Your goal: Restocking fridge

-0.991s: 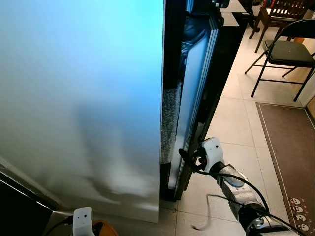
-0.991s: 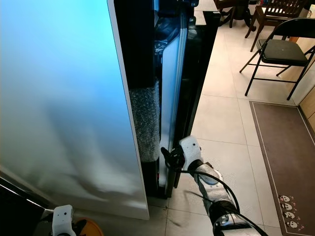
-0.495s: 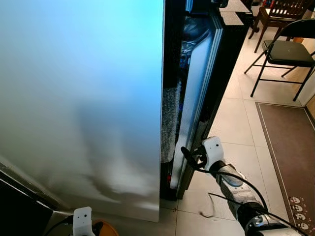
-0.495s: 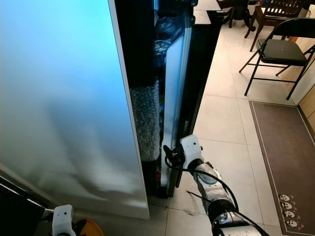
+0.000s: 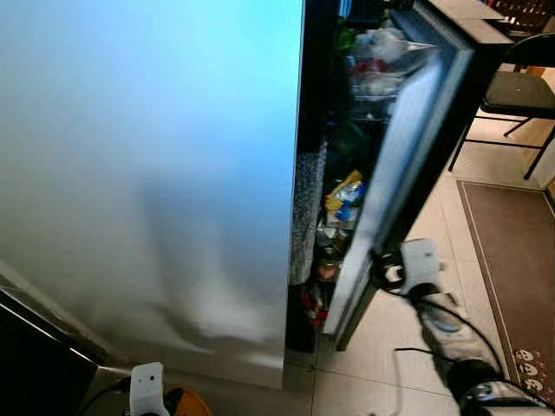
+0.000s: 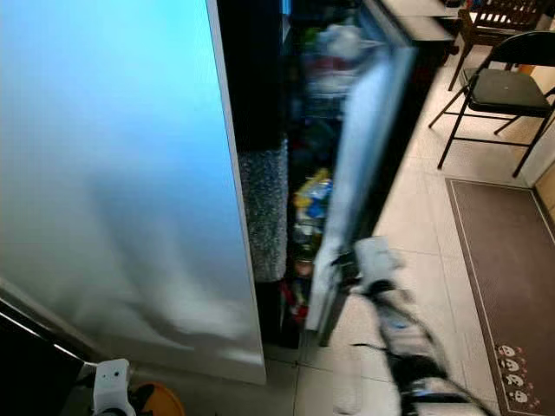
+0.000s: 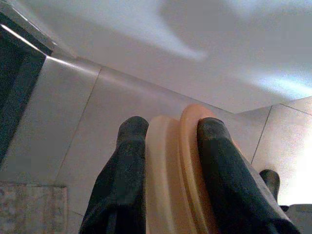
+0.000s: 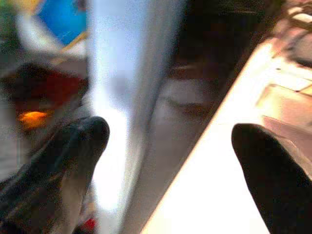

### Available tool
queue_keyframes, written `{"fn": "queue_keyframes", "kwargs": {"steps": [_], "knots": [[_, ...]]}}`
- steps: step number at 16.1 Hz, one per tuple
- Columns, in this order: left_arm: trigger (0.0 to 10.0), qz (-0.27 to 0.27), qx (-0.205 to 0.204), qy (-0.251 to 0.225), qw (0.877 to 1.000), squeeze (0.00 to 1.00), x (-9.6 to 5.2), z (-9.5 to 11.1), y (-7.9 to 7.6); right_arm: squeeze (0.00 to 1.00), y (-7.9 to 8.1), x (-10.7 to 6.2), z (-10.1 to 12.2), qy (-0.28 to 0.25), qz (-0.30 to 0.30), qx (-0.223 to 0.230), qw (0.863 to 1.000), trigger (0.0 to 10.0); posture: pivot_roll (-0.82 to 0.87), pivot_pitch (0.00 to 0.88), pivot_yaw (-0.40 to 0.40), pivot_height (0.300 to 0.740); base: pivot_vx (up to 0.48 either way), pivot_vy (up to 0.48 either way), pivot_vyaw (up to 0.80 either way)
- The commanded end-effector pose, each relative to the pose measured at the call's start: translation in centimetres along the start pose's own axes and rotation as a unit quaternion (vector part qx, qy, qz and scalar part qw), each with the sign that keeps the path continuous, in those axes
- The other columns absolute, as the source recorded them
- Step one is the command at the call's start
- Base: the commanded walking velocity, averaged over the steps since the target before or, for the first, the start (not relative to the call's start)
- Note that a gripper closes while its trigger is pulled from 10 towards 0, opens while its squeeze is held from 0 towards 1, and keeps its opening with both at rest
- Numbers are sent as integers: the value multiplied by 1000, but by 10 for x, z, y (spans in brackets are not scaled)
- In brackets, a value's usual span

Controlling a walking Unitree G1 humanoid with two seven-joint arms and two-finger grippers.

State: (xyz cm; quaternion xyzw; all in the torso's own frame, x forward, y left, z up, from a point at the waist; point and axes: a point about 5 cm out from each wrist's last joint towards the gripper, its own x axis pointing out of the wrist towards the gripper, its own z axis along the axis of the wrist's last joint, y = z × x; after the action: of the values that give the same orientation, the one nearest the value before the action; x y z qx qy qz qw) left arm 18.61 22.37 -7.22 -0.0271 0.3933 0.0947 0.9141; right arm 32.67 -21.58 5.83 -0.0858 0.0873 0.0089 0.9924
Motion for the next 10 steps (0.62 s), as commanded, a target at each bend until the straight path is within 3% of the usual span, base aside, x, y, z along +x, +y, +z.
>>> {"fn": "queue_keyframes", "kwargs": {"steps": [1,2,4,5,6,7,8,10], "knots": [[10000,-10,23,106,994,0,-14,-51,0,0,-4,-6,-10,10,-20,8,1000,10000,-52,95,-15,740,0,0,0],[10000,-10,23,106,994,0,-14,-51,0,0,-6,-7,-11,12,-24,7,1000,10000,-52,95,-15,740,0,0,0],[10000,-6,22,106,994,0,-14,-51,0,0,-17,-23,-36,59,-57,5,997,10000,-54,93,-13,740,0,0,0],[10000,-2,21,106,994,0,-14,-50,1,0,-19,-39,-63,114,-63,4,991,10000,-56,93,-11,740,0,0,0],[10000,-2,20,106,994,0,-14,-50,1,0,-19,-40,-65,121,-64,3,991,10000,-56,93,-10,740,0,0,0],[10000,0,18,106,994,0,-14,-50,1,0,-14,-53,-86,171,-59,25,983,10000,-56,92,-9,740,0,0,0],[10000,0,16,106,994,0,-14,-50,1,0,-12,-57,-92,187,-57,30,980,10000,-56,92,-8,740,0,0,0],[10000,5,4,106,994,0,-14,-50,1,0,6,-82,-125,278,-27,46,959,10000,-56,89,-4,740,0,0,0]]}}
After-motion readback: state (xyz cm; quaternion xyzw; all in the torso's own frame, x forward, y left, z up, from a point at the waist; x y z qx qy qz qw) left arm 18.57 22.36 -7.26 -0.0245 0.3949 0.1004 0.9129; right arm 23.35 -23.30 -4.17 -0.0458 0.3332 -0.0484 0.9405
